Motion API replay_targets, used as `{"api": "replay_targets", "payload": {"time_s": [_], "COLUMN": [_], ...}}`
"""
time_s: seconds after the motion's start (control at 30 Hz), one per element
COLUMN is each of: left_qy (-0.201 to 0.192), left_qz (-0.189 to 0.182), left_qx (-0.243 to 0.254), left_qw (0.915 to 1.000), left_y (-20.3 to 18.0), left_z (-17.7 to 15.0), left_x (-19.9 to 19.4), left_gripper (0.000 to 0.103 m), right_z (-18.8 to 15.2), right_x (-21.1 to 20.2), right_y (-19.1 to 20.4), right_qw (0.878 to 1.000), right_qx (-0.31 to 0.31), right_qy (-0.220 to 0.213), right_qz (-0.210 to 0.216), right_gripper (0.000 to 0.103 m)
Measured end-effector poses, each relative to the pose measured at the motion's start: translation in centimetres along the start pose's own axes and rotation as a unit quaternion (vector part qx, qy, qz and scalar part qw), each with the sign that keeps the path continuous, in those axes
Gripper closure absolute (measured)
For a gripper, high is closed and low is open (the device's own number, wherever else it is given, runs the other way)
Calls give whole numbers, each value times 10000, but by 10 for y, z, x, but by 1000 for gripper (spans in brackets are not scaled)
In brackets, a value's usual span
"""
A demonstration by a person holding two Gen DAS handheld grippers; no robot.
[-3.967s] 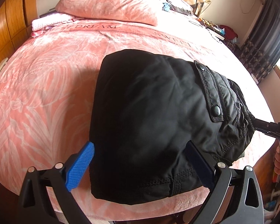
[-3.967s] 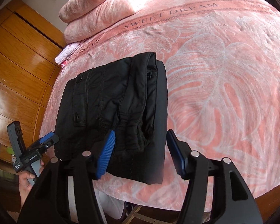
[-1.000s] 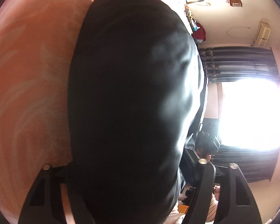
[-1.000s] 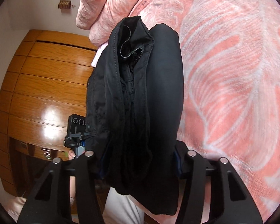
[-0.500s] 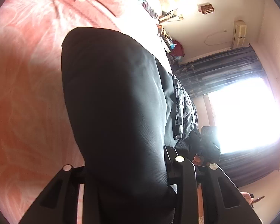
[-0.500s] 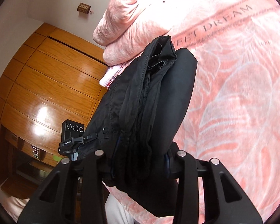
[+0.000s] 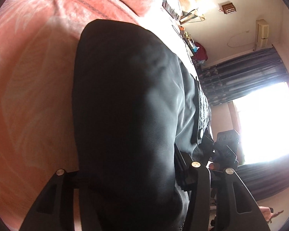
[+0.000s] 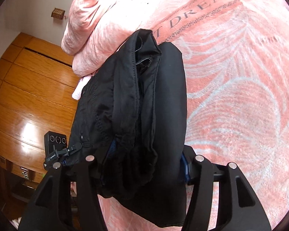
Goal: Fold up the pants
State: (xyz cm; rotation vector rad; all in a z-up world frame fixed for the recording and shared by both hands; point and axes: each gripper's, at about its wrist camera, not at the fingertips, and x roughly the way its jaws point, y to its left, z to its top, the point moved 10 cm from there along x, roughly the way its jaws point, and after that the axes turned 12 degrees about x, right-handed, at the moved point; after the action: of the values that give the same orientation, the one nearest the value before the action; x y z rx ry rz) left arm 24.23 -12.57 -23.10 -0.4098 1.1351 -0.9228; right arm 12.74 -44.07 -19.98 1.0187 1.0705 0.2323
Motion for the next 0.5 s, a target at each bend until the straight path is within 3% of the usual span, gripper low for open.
{"api": "replay_targets", "payload": {"time_s": [0.07,0.13,0.23,0.37,0.5], "left_qy": [-10,-43,-32,23,7], "left_qz": [68,100,227,340,479], "left_qx": [39,22,54,82,142], "left_qw": [10000,9999,9997,9994,9987], "left_y": [-1,17,7,6,6], "left_z": [1,2,0,-9,-22], "left_x": [11,12,22,9,-19], "left_gripper": [43,39,32,25,20], "right_z": [-5,-6,-11,-20,-39], "right_x": [-6,-8,-9,-13,-28], "right_y": [-11,-15,-15,-14,-20], "right_qw": [9999,9999,9995,9991,9987], "right_qx": [-57,-57,-138,-229,-385], "right_qy": [-44,-58,-78,-122,-186], "right_qz": [-89,-130,-263,-342,-280], "right_gripper": [33,32,25,16,16]}}
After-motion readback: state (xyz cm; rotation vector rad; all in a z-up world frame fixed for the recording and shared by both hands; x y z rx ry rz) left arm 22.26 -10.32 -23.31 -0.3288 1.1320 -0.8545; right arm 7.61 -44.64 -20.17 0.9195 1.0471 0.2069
